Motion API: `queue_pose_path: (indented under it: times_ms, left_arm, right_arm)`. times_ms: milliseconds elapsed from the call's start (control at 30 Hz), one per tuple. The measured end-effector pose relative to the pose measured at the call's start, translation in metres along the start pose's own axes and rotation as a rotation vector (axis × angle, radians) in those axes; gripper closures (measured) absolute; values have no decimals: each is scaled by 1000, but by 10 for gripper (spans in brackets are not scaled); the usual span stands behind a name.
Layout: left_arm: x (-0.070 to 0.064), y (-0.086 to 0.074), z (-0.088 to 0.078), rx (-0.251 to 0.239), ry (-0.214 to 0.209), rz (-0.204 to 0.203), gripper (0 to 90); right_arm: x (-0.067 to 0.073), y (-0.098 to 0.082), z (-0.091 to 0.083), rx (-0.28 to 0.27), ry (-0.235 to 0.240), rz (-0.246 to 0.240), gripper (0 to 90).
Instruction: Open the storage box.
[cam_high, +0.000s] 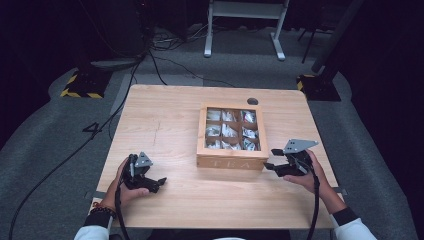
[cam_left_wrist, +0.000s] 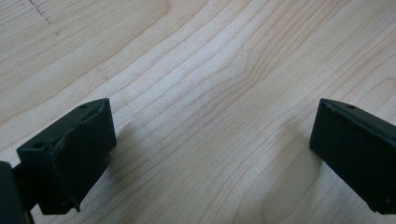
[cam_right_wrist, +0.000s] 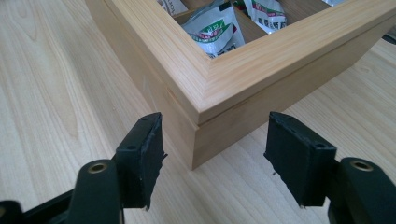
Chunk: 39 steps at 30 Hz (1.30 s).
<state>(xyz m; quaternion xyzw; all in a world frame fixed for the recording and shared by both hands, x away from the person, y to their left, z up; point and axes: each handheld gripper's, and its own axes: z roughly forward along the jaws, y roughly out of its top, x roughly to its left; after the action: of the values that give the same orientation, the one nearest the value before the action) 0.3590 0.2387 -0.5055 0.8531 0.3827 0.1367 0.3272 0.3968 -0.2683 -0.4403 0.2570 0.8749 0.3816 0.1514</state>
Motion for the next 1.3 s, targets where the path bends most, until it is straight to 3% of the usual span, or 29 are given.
queue_pose_path:
  times_ms: [433,567,1000,1133,1167,1200,1267,1300]
  left_arm:
    - [0,0,0,0,1,2,7]
    - [0,0,0,0,1,-1,8]
    - [-1,3,0,18,4,-6,8]
    - [-3,6,1,17,2,-7,56]
    - [-4,8,1,12,-6,-3,87]
    - [-4,9,0,7,-6,1,193]
    - [-5,14,1,13,-41,2,200]
    - [-7,15,2,6,-37,9,165]
  right_arm:
    - [0,6,12,-9,14,19,419]
    - [-2,6,9,-33,9,37,423]
    - [0,10,5,-53,-16,19,405]
    - [0,12,3,-70,-22,23,387]
    - [0,13,3,-74,-24,25,380]
    - [0,15,2,-84,-29,26,367]
    - [0,16,1,-89,-31,29,360]
    - [0,17,0,-98,-35,30,356]
